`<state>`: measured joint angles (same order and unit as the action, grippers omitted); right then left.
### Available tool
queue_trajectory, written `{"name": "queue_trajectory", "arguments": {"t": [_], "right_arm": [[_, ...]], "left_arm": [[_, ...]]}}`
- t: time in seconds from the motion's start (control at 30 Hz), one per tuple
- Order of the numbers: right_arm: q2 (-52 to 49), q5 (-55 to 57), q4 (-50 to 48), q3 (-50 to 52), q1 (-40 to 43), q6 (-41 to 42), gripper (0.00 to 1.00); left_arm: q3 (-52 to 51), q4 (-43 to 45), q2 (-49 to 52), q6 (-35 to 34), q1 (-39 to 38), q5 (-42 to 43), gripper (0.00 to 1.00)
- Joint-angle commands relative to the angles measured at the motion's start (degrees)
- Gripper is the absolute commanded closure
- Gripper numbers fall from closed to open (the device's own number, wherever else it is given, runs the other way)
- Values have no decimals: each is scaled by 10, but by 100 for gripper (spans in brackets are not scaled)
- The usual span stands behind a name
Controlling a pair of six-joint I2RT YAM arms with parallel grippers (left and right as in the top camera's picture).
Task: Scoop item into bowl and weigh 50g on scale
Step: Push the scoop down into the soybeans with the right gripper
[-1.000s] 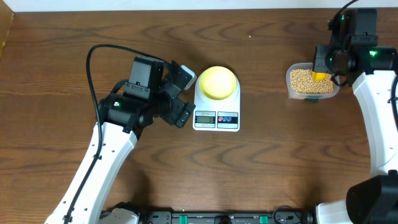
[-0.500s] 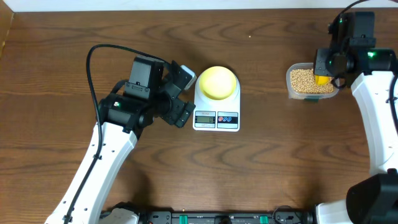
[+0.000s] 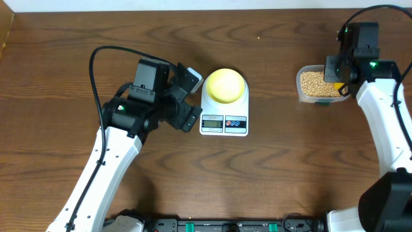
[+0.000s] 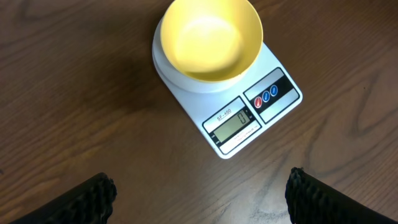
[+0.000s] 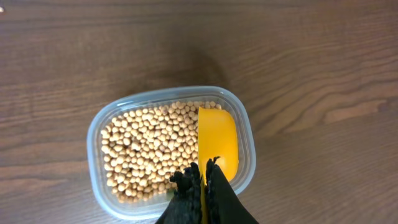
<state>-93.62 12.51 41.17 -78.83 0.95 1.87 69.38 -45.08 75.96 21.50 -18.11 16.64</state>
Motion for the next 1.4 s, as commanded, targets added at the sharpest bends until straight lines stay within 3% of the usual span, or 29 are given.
{"name": "queue_trajectory", "arguments": {"t": [0.0, 0.5, 1.0, 1.37], "right_arm": [[-4, 13, -22, 23, 2, -16, 99], [-5, 14, -86, 84, 3, -20, 99], [-5, -129, -75, 84, 3, -24, 99], [-5, -142, -73, 84, 3, -15, 99]], "left_arm": [[-8, -1, -4, 10, 0, 9, 11], [-8, -1, -4, 10, 0, 9, 11], [-8, -1, -4, 10, 0, 9, 11], [-8, -1, -4, 10, 0, 9, 11]]}}
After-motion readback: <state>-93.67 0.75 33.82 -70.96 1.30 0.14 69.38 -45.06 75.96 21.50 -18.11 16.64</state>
